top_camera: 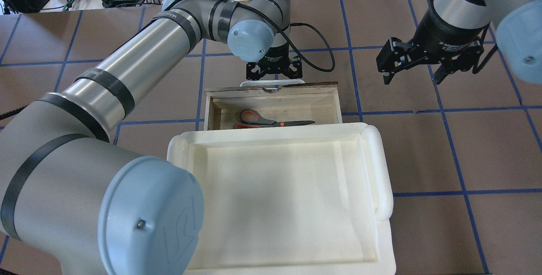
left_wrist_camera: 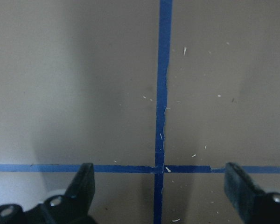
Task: Put scissors in drawer and close it
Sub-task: 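Move the left gripper over the drawer front and push it away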
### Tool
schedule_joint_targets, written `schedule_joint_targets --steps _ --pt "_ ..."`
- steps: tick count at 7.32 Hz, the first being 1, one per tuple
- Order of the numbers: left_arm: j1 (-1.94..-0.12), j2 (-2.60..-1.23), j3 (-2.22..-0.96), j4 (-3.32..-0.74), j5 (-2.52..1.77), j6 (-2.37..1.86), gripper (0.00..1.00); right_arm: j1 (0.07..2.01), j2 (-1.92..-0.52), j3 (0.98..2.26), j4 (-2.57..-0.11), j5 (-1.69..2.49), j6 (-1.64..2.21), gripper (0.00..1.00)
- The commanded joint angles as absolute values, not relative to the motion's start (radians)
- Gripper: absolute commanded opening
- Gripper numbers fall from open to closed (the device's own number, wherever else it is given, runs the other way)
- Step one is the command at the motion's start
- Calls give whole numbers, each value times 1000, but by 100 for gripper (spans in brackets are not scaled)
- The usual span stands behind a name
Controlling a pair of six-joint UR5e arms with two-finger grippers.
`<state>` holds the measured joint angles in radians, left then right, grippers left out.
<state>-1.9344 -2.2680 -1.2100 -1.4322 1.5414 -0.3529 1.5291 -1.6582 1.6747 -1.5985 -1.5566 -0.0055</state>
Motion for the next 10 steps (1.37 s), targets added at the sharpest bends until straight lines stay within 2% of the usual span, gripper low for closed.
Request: schedule_joint_targets --steps 1,10 --pt "-1942 -2228 -1249 -1445 1531 -353 100 1529 -1657 1674 -1598 -1555 -6 100" --pt "-1954 -2071 -1453 -1492 1505 -354 100 1529 -1655 1674 -1598 -1549 -8 100"
